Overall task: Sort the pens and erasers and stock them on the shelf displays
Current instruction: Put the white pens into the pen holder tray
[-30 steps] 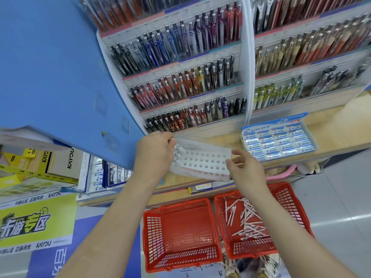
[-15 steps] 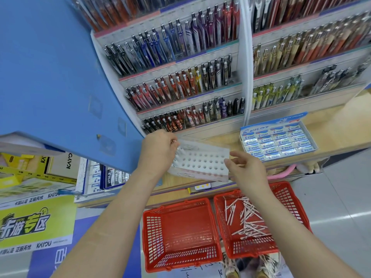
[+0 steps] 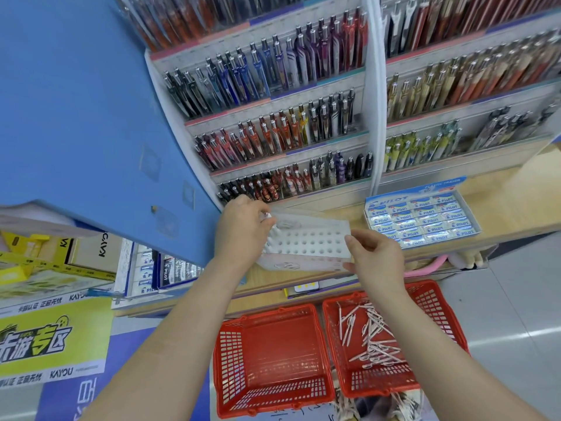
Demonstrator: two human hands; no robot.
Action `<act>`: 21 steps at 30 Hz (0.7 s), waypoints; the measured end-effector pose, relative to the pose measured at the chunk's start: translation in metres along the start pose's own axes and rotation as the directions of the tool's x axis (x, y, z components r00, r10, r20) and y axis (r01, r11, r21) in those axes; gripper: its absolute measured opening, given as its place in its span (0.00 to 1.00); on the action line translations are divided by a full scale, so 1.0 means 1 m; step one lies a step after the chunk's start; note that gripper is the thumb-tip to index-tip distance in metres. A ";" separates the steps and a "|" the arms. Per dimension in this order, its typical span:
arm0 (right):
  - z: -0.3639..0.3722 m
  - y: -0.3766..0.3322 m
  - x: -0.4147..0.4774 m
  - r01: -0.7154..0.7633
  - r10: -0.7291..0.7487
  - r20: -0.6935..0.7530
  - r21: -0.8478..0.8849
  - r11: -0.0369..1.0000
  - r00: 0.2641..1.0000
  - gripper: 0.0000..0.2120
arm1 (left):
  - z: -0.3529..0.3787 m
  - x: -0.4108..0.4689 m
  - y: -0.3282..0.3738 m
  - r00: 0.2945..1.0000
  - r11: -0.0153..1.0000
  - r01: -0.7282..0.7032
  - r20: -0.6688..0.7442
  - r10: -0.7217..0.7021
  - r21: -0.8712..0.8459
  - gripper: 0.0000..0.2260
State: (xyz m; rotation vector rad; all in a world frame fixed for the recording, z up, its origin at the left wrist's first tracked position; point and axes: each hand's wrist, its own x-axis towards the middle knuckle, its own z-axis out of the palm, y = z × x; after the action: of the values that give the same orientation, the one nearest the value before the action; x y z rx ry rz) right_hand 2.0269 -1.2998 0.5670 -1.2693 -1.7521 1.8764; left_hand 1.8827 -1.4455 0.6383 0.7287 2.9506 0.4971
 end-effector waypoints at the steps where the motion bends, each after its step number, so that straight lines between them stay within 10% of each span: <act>1: 0.000 0.001 0.003 0.019 -0.019 -0.014 -0.023 1.000 1.000 0.05 | -0.001 -0.004 0.000 1.000 0.999 -0.003 -0.019 0.002 -0.033 0.10; 9: -0.016 -0.010 -0.001 0.135 -0.136 -0.001 -0.122 0.983 0.991 0.08 | -0.021 -0.056 0.013 0.984 0.958 -0.090 -0.172 0.043 -0.274 0.07; 16: -0.122 0.001 -0.020 0.175 -0.128 0.131 -0.454 0.874 0.983 0.09 | 0.021 -0.116 0.037 0.974 0.894 -0.021 0.192 0.119 -0.447 0.10; 21: -0.195 0.058 -0.031 -0.063 0.129 0.052 -0.659 0.750 0.990 0.07 | 0.108 -0.143 0.038 0.815 0.942 0.145 0.576 0.060 -0.304 0.16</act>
State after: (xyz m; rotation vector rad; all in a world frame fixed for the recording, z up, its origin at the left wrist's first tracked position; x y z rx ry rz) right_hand 2.2093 -1.2059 0.5499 -1.5273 -2.5849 1.4037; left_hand 2.0413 -1.4481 0.5461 0.6268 2.2306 0.6206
